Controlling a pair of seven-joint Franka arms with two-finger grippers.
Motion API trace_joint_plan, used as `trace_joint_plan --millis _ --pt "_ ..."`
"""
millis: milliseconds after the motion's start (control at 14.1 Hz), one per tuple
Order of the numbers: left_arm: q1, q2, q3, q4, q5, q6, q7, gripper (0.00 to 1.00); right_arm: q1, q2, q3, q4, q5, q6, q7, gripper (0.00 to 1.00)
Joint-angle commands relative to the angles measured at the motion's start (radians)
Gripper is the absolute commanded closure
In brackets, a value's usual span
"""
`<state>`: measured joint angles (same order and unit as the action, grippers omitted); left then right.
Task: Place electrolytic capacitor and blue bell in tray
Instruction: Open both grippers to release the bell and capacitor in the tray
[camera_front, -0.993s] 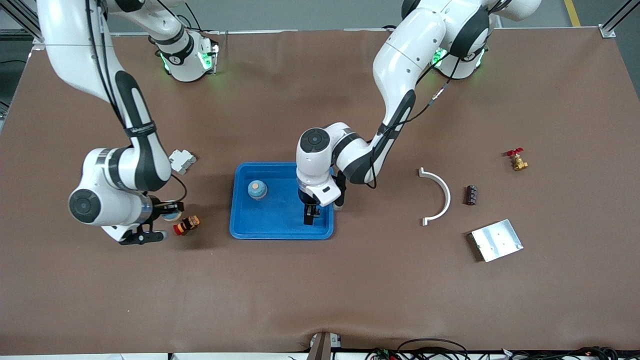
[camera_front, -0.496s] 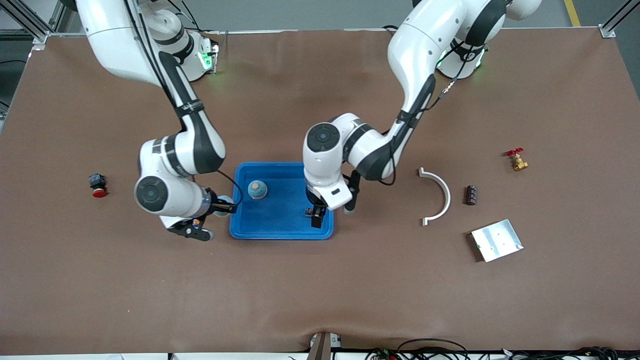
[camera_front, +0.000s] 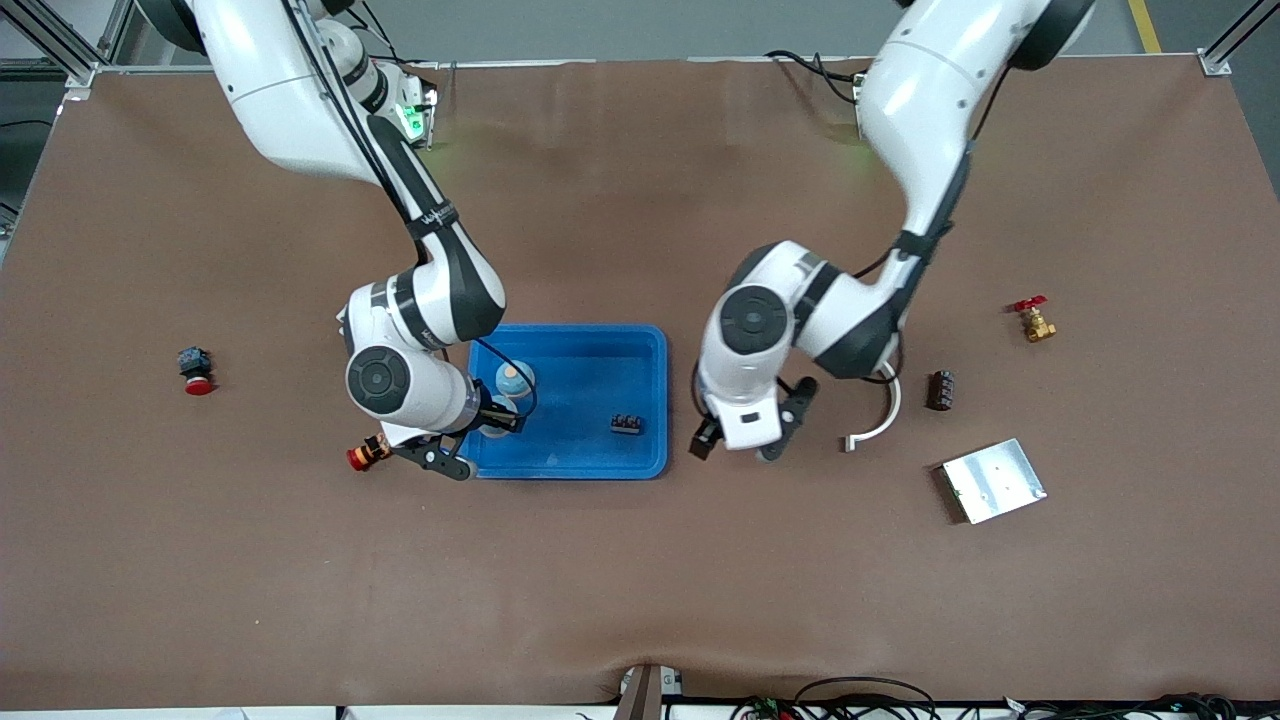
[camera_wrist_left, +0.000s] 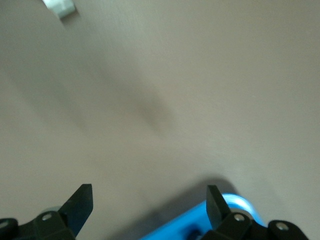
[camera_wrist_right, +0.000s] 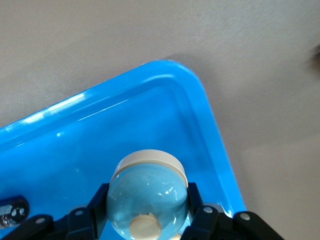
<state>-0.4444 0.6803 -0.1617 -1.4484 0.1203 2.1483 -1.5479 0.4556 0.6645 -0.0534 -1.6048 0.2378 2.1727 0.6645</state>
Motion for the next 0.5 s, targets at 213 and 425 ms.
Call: trace_joint_plan --millis 213,425 --pt "0.202 -0.252 -0.078 -0.329 -0.014 0.041 0.41 0.0 0.009 0.058 -0.002 0.032 0.014 0.026 0.007 0.03" --pt "0.248 -0.283 -0.078 -0.372 -0.014 0.033 0.533 0.0 -0.005 0.047 -0.005 0.034 0.008 0.012 0.006 0.0"
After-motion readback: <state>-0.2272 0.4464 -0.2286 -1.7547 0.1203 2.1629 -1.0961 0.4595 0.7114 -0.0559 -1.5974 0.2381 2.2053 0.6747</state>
